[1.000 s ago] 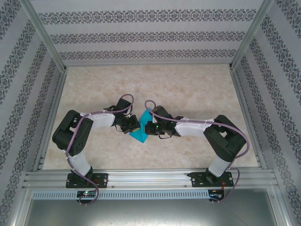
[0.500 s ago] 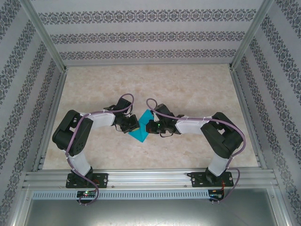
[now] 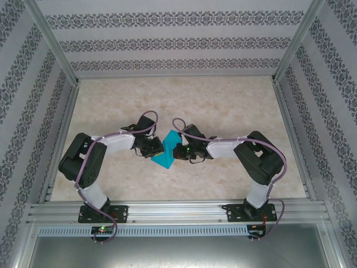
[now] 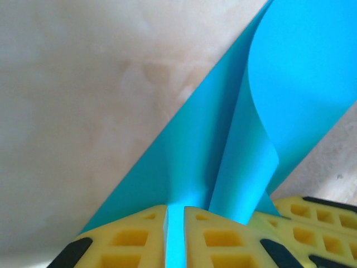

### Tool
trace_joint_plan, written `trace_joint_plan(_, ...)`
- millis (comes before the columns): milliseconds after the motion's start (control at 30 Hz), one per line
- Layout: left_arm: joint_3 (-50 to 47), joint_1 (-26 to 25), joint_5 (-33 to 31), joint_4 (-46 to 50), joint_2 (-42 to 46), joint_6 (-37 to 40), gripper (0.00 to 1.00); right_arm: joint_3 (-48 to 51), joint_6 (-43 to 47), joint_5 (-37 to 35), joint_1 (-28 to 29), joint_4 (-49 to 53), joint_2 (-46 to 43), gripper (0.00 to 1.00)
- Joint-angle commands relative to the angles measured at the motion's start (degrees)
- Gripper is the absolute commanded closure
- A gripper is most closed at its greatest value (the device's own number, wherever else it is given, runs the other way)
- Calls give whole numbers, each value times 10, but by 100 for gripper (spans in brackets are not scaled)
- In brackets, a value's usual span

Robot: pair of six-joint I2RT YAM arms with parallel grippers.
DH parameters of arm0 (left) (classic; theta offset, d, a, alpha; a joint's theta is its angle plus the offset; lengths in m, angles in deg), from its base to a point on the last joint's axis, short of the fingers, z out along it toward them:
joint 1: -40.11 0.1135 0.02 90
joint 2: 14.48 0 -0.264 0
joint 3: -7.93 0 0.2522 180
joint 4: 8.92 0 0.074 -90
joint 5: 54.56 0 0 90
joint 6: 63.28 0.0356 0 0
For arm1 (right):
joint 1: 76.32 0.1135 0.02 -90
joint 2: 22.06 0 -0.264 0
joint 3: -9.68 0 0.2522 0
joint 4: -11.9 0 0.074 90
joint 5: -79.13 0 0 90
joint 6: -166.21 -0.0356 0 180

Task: Fold a paper plane with a square sheet of paper (pick it up from the middle)
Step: Fold the triangle a second time at the center of the table.

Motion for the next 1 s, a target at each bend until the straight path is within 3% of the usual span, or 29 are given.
trace_joint_plan(0, -16, -7, -10, 41, 41, 22, 82, -10, 9, 12, -2, -3, -7, 100)
trace_joint_plan(167, -42, -7, -12, 38, 72, 23, 82, -17, 10, 19, -2, 1, -7, 100)
trace_joint_plan(333, -55, -7, 14, 17, 49, 15, 84, -24, 13, 21, -1, 7, -7, 99)
trace_joint_plan(533, -40, -7, 2, 31, 11, 25, 87, -42, 24, 22, -1, 26, 2, 100)
trace_joint_plan(967, -41, -7, -20, 45, 16, 27, 87, -39, 30, 3, -4, 43, 20, 99)
